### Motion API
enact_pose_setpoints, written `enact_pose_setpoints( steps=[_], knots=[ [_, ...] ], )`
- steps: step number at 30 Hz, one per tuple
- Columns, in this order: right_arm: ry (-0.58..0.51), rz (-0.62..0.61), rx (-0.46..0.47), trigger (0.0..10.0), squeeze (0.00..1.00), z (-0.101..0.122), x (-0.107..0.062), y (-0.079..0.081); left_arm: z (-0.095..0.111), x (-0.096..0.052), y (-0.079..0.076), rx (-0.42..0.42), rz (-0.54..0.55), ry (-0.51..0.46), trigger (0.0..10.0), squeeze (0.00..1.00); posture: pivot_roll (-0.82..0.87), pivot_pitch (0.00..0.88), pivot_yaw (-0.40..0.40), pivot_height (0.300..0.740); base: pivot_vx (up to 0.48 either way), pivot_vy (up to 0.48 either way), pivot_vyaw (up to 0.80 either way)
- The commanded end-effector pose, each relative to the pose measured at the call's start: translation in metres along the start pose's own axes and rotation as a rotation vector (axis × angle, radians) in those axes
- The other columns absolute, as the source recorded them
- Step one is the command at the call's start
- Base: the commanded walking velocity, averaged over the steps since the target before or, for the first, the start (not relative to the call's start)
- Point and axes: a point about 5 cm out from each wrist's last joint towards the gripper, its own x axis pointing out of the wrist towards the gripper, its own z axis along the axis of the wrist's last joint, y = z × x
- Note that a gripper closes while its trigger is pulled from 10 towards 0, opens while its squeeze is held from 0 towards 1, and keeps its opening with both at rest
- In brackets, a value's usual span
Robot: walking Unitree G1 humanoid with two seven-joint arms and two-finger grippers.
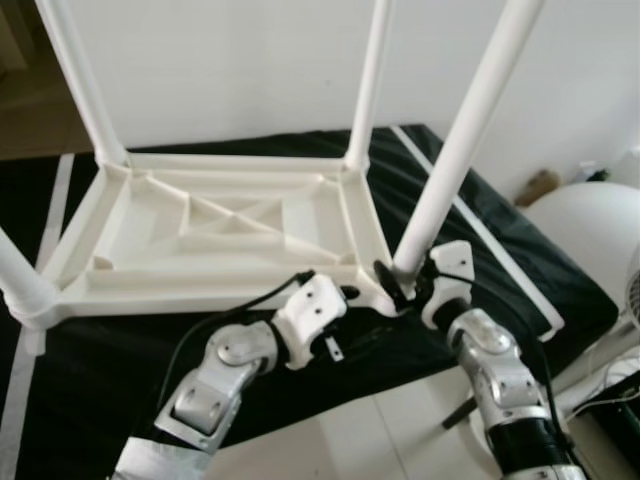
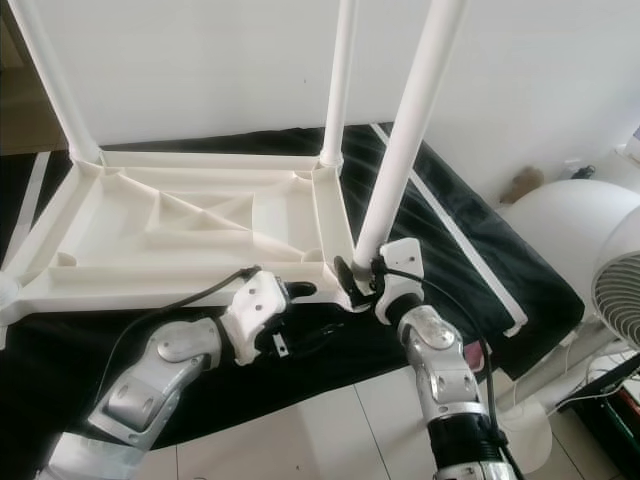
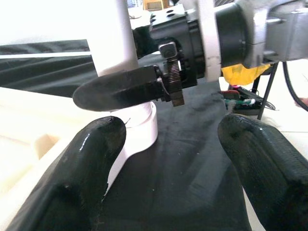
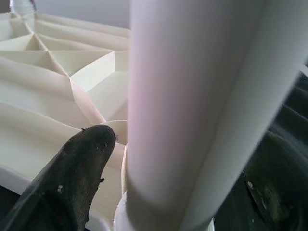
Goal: Building children table
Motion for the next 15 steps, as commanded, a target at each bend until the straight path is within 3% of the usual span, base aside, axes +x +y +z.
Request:
enact_pose_setpoints(
  steps=[1, 9, 11, 12, 13, 14, 15],
  knots=[
    [0.003, 0.024, -0.009, 10.0, 0.00, 0.000, 0.001, -0.002, 0.001, 0.001, 0.000, 0.001, -0.006, -0.003, 10.0, 0.00, -0.03, 0.000, -0.041, 0.740, 0.000, 0.000, 0.00],
    [0.047, 0.165, -0.063, 10.0, 0.00, -0.002, 0.008, -0.003, 0.002, 0.000, 0.001, 0.005, 0.000, -0.006, 10.0, 0.00, -0.01, 0.000, -0.044, 0.740, 0.000, 0.000, 0.00],
    [0.062, 0.178, -0.071, 9.5, 0.00, -0.004, 0.009, -0.004, 0.003, 0.000, 0.001, 0.005, 0.003, -0.007, 10.0, 0.00, -0.01, 0.000, -0.044, 0.740, 0.000, 0.000, 0.00],
    [0.069, 0.189, -0.078, 7.7, 0.00, -0.006, 0.009, -0.005, 0.003, -0.001, 0.002, 0.004, 0.005, -0.007, 10.0, 0.00, -0.01, 0.000, -0.046, 0.740, 0.000, 0.000, 0.00],
    [0.079, 0.195, -0.084, 3.1, 0.00, -0.008, 0.008, -0.006, 0.003, -0.001, 0.002, 0.003, 0.007, -0.006, 10.0, 0.00, 0.00, 0.000, -0.047, 0.740, 0.000, 0.000, 0.00],
    [0.079, 0.195, -0.084, 3.1, 0.00, -0.008, 0.008, -0.006, 0.003, -0.001, 0.002, 0.003, 0.007, -0.006, 10.0, 0.00, 0.00, 0.000, -0.047, 0.740, 0.000, 0.000, 0.00],
    [0.084, 0.207, -0.083, 0.0, 0.00, -0.011, 0.008, -0.006, 0.002, -0.002, 0.002, 0.002, 0.009, -0.006, 10.0, 0.00, 0.00, 0.000, -0.047, 0.740, 0.000, 0.000, 0.00]
  ],
)
